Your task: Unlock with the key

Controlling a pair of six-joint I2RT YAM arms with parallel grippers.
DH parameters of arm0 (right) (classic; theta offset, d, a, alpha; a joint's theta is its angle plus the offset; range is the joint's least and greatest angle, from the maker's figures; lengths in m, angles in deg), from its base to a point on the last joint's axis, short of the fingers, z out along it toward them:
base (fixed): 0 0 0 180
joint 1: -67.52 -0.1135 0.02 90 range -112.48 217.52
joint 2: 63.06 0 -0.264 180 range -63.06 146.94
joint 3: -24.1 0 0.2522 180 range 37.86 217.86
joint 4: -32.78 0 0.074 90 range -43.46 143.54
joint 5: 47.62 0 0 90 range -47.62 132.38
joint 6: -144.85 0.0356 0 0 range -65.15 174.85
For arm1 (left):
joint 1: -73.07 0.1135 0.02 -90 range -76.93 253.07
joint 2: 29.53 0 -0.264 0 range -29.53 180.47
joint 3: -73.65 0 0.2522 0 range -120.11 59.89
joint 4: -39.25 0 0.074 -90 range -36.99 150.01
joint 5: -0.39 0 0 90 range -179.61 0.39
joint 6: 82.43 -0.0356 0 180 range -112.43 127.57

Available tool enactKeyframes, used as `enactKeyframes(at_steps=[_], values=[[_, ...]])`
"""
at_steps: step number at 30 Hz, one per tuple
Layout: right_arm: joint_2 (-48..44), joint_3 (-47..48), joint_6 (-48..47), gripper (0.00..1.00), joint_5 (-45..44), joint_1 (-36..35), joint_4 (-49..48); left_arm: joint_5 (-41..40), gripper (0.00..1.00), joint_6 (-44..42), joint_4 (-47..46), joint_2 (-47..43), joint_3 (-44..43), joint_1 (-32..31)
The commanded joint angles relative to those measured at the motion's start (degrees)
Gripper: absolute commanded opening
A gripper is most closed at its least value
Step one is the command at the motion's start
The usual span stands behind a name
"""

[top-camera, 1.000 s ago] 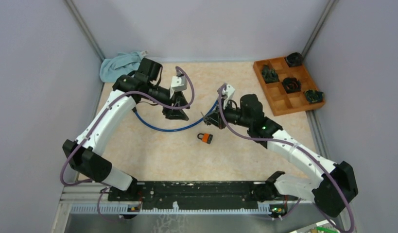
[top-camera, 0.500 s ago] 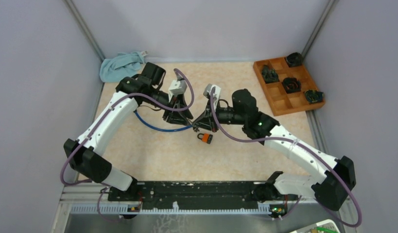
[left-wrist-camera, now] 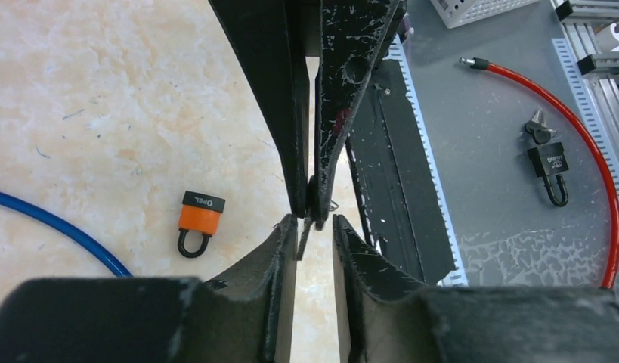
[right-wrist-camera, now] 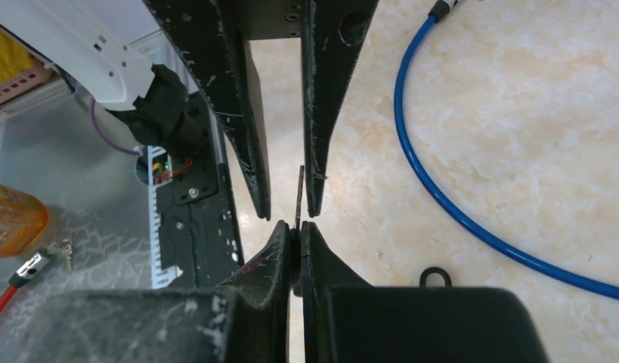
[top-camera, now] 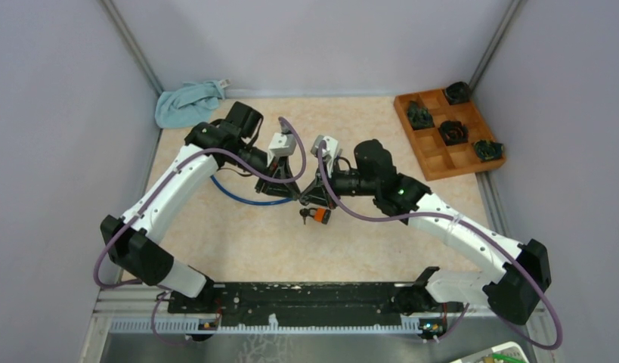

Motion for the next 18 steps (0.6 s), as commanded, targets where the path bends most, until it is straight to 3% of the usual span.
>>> enactKeyframes(at_steps=[1, 5, 14, 18], values=[[-1.5, 2.9, -1.7, 0.00, -2.0, -0.7, -0.8, -1.0, 0.34, -3.0, 2.9, -2.0, 0.4, -0.4], [-1.9, 2.7, -1.6, 0.00, -2.3, -0.7, -1.2, -1.6, 0.37, -3.6, 3.4, -1.9, 0.3, -0.5], [-1.2, 3.2, -1.6, 0.00, -3.0, -1.6, -1.0, -2.2, 0.17, -3.2, 2.3, -1.6, 0.0, -1.2], [-0.5, 3.5, -0.9, 0.00, -3.8, -2.0, -1.2, -3.3, 0.00, -4.2, 1.7, -1.9, 0.3, -2.2]])
